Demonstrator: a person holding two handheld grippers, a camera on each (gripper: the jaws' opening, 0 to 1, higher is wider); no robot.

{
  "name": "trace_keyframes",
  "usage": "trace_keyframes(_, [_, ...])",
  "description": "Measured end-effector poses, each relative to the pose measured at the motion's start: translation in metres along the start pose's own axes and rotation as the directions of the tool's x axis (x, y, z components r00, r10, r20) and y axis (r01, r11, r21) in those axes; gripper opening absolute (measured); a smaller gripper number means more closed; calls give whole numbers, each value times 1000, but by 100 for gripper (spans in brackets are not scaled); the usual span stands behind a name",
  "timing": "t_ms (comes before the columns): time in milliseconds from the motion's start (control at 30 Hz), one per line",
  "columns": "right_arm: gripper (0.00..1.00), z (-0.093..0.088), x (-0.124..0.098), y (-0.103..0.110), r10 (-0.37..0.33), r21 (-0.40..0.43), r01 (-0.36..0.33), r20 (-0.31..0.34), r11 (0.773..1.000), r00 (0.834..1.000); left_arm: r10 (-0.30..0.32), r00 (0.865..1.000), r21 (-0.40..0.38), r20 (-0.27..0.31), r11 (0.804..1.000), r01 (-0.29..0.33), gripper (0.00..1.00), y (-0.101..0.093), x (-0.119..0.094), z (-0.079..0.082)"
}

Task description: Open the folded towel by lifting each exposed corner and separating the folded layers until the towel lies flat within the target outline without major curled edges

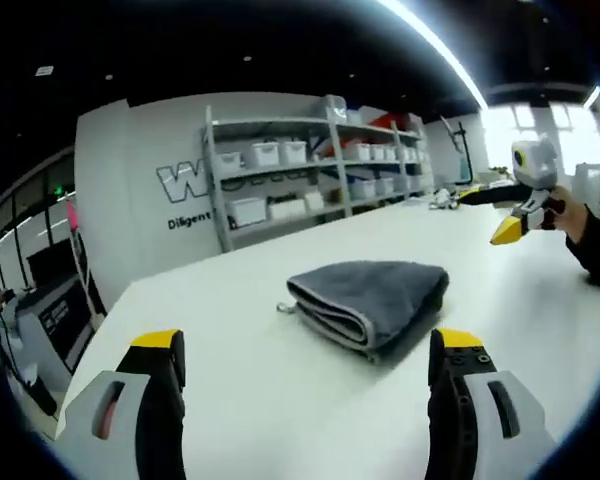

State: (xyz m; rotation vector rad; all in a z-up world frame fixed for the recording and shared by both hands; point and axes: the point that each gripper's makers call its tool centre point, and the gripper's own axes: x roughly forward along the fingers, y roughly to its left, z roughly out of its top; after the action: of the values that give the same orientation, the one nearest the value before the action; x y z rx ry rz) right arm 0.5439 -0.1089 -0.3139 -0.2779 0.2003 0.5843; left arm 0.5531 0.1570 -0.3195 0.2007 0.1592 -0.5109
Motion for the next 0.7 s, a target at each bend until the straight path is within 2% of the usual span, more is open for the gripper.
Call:
trace_keyframes(233, [100, -13, 15, 6, 0, 1, 0, -23, 1000, 1000, 9, 1000, -12, -14, 1000, -9, 100, 0, 4, -6])
trace_keyframes(467, [100, -16, 23, 18, 10, -10, -10, -8, 1000, 1000, -19, 1000, -2, -19, 1000, 19, 100, -15, 9, -11])
trace_keyframes(567, [100, -20, 29, 22, 19, -4, -19, -10, 1000, 1000, -46, 999, 1, -27, 999, 46, 99, -27, 18, -15])
trace_keyframes(633, [99, -20, 38, 20, 12, 17, -11, -3, 1000, 1000, -61, 998, -2, -23, 998, 61, 100, -33, 23, -16])
trace_keyframes(700, [95, -19, 46, 19, 2, 20, -2, 9, 1000, 1000, -76, 996, -13, -46, 997, 75, 99, -38, 28, -21])
